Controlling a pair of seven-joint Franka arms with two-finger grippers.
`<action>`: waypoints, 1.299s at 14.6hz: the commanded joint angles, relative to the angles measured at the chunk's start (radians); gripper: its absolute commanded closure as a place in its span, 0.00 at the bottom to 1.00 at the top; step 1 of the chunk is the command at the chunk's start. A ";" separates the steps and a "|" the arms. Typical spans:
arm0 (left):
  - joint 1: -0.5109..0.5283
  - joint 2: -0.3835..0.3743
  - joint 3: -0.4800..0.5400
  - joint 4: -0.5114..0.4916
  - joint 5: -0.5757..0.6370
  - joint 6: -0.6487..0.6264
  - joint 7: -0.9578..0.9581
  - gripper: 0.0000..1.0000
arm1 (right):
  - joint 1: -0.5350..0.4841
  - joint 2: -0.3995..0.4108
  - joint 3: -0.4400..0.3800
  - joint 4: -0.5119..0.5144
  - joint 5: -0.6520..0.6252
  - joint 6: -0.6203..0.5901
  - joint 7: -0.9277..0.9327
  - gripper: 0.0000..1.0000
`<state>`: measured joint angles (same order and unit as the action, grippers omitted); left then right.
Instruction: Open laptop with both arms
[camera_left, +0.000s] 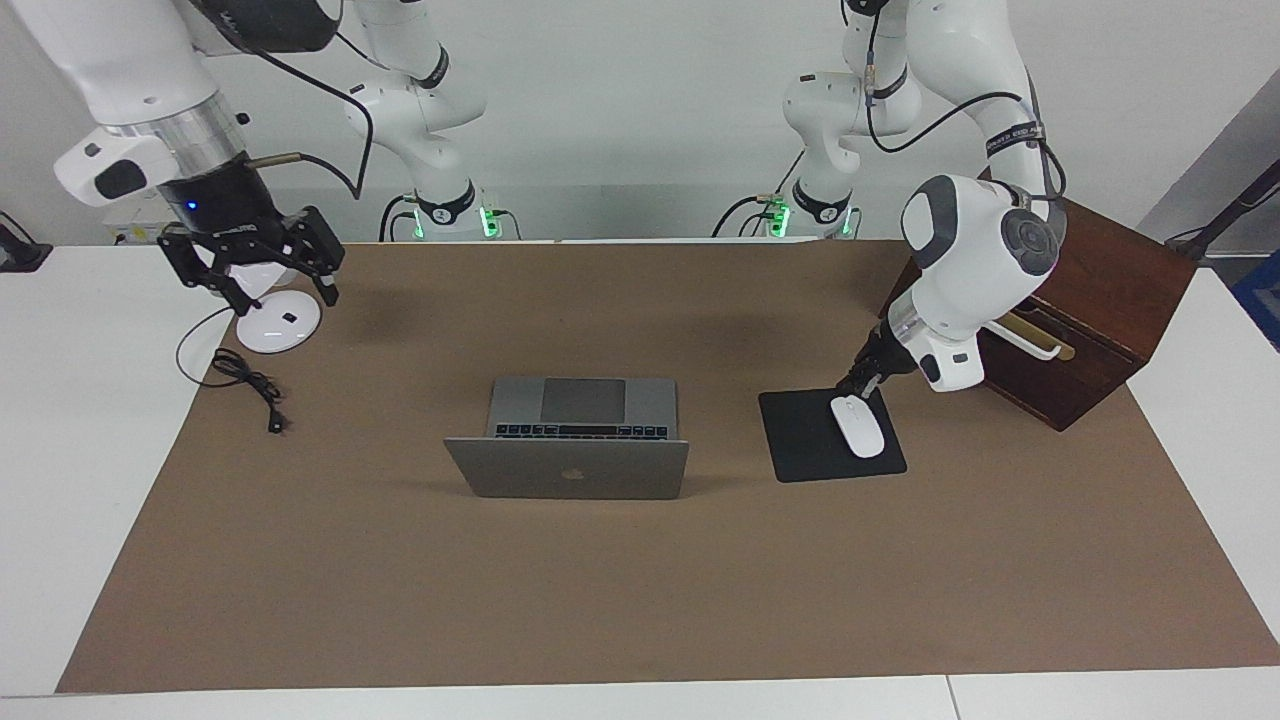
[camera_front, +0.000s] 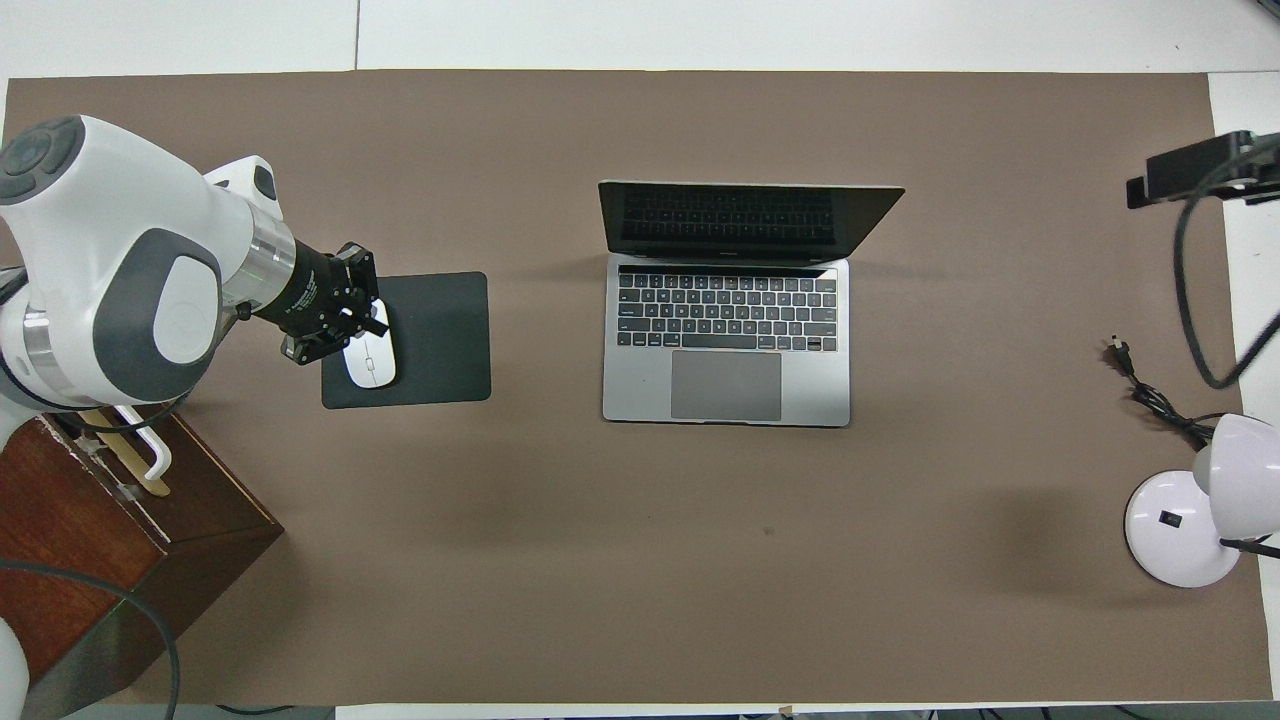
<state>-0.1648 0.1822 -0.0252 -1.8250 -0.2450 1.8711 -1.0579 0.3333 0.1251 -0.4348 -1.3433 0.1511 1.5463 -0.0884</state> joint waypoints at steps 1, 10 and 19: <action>0.008 -0.062 -0.001 -0.005 0.050 -0.142 0.056 1.00 | -0.049 -0.030 0.013 -0.016 -0.038 -0.101 0.018 0.00; 0.054 -0.213 -0.001 -0.019 0.167 -0.382 0.455 0.37 | -0.408 -0.238 0.415 -0.324 -0.113 -0.054 0.145 0.00; 0.139 -0.282 -0.001 -0.014 0.208 -0.362 0.812 0.00 | -0.490 -0.240 0.487 -0.347 -0.139 0.020 0.125 0.00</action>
<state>-0.0323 -0.0836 -0.0178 -1.8253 -0.0560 1.5083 -0.2675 -0.1279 -0.0944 0.0264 -1.6583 0.0388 1.5414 0.0486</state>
